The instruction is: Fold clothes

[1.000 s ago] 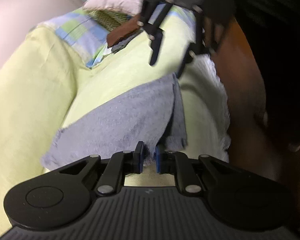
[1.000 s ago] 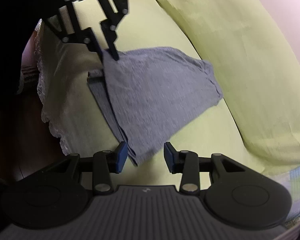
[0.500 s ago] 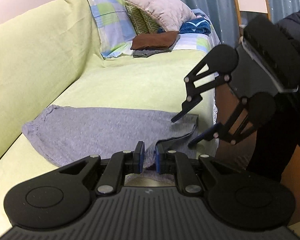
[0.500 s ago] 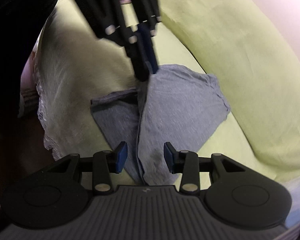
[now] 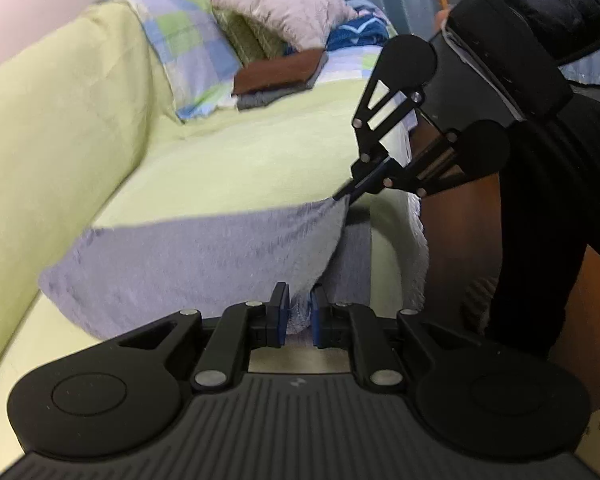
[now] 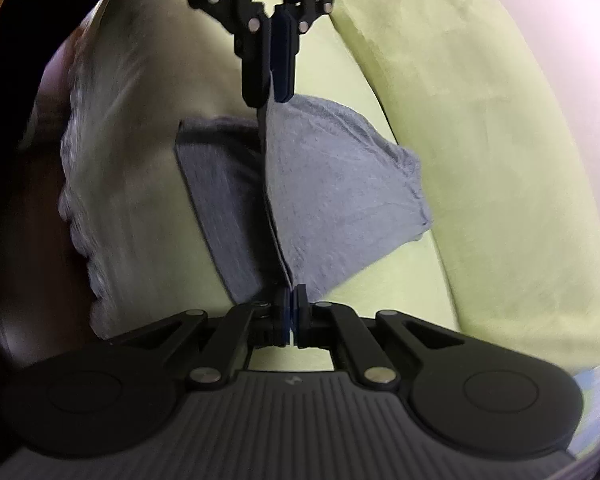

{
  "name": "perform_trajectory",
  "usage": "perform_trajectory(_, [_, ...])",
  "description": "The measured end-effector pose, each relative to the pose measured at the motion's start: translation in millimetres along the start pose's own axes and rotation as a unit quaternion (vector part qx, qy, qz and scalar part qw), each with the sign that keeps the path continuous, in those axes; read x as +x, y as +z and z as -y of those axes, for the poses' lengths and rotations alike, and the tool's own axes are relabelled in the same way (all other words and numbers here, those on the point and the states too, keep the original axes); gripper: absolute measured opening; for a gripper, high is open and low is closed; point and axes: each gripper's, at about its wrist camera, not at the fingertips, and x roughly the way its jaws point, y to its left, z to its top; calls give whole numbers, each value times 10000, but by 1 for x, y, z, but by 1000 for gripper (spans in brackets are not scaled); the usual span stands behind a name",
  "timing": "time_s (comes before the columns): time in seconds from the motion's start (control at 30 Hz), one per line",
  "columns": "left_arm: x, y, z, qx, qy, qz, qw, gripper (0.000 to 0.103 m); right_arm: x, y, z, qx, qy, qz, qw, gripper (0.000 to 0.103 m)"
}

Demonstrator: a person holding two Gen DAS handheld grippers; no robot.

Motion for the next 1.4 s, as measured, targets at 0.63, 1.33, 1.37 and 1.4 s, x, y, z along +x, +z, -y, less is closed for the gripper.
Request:
perform_trajectory(0.63, [23,-34,37,190,-281,-687,9971,13,7,1,-23,-171,154,-199,9995,0])
perform_trajectory(1.33, [10,-55,61,1865,468,-485,9801,39,-7,-19,-21,-255,151,-243,9993,23])
perform_trajectory(1.37, [13,-56,63,1903,488,-470,9794,39,-7,-19,-22,-249,163,-234,9993,23])
perform_trajectory(1.4, [14,-56,64,1956,509,-459,9783,39,-5,-19,-23,-251,165,-209,9993,23])
